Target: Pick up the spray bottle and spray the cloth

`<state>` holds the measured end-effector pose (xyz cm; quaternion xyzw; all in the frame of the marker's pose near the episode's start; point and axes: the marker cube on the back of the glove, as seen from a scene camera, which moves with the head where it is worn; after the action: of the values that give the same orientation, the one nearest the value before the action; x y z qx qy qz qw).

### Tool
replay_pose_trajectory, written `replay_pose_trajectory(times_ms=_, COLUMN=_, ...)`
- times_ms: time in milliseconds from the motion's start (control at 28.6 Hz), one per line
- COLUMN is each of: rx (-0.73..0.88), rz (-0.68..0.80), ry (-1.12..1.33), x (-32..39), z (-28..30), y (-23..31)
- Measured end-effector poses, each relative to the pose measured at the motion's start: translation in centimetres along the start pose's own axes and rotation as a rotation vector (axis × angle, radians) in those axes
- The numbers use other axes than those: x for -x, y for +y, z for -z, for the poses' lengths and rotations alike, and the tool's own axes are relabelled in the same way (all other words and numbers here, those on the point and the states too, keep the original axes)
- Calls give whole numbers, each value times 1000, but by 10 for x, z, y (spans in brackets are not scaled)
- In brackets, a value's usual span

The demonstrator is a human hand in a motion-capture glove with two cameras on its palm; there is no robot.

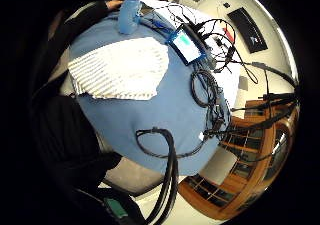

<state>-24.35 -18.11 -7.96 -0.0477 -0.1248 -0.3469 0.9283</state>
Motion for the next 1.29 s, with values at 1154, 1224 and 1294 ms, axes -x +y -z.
replay_pose_trajectory(times_ms=1154, rx=27, rz=-47, ry=-30, x=-4, z=-17, y=3)
replay_pose_trajectory(times_ms=1224, rx=25, rz=-47, ry=-32, x=-4, z=-17, y=3)
replay_pose_trajectory(times_ms=1294, rx=23, rz=-46, ry=-32, x=-4, z=-17, y=3)
